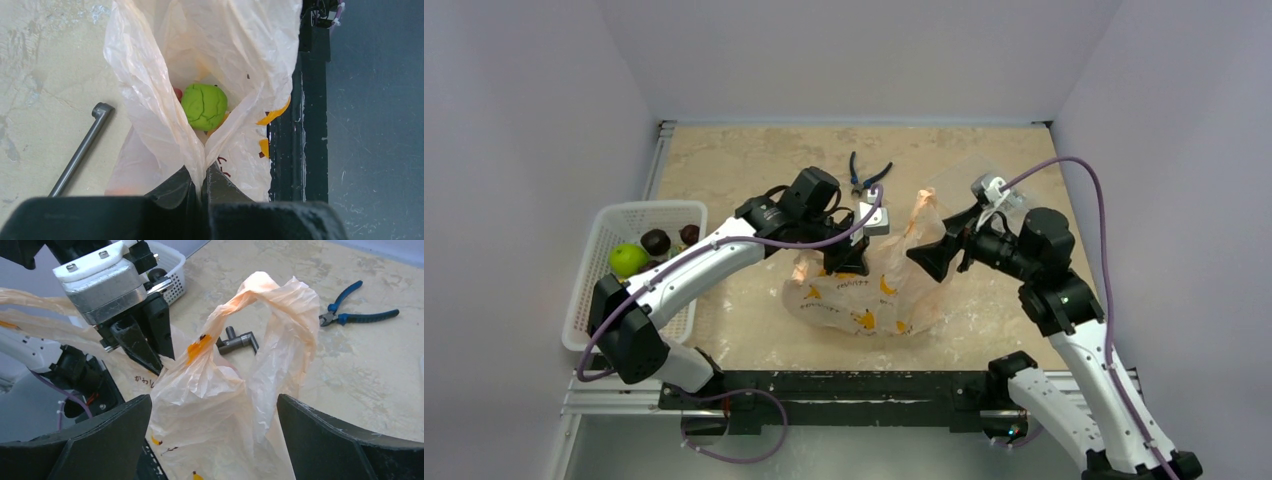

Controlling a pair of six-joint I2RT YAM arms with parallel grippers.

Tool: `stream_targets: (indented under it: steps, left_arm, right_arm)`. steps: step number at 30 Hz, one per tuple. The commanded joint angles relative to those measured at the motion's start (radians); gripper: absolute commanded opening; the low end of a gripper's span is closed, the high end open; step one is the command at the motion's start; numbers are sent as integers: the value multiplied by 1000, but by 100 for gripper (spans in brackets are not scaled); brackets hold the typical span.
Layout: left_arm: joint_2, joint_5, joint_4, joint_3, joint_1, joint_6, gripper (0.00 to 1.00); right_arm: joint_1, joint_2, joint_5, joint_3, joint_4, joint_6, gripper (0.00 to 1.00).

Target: Place the fake fruits into the plastic bag and tie a complex knot

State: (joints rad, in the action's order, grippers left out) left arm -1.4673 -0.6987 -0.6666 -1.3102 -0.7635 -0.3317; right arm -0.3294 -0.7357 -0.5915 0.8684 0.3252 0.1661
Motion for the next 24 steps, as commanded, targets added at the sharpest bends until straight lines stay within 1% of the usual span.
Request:
stream_targets:
  steps: [1,2,5,9,14,15,16,17,18,19,20,22,23,24]
  left_arm:
    - [21,1,54,-4,7,16,0]
    - [18,2,58,-6,6,21,0]
    - [15,7,67,-16,7,31,0]
    - [17,15,73,-15,6,41,0]
    - [35,47,93,7,6,45,0]
    - [37,51,98,10,5,45,0]
    - [39,56,101,13,4,44,0]
    - [42,64,106,16,2,43,0]
    - [46,75,113,25,0,41,0]
    - [50,97,117,31,-2,38,0]
    - [55,103,119,34,-3,37,0]
    - [64,114,121,35,-4,43,0]
    - [71,114,119,32,-4,49,2]
    - [79,108,109,25,-4,51,13]
  right_arm:
    - [-2,23,6,38,61,166,99]
    - [-1,24,-20,24,35,195,99]
    - [-3,-7,-19,-25,-42,213,99]
    - [-15,-26,-2,-113,-222,288,99]
    - [-83,-37,76,-143,-290,301,99]
    - [-87,-39,80,-152,-304,306,93]
    - [-87,-42,81,-156,-316,309,85]
    - [-86,-45,81,-155,-319,307,74]
    - [-87,-45,78,-154,-343,304,59]
    - [-87,-47,73,-149,-365,293,47]
    - [-88,-51,66,-140,-368,272,27]
    - [-87,-65,29,-123,-385,236,5]
    - [-88,-71,12,-112,-388,213,0]
    - [-88,-77,3,-102,-393,189,0]
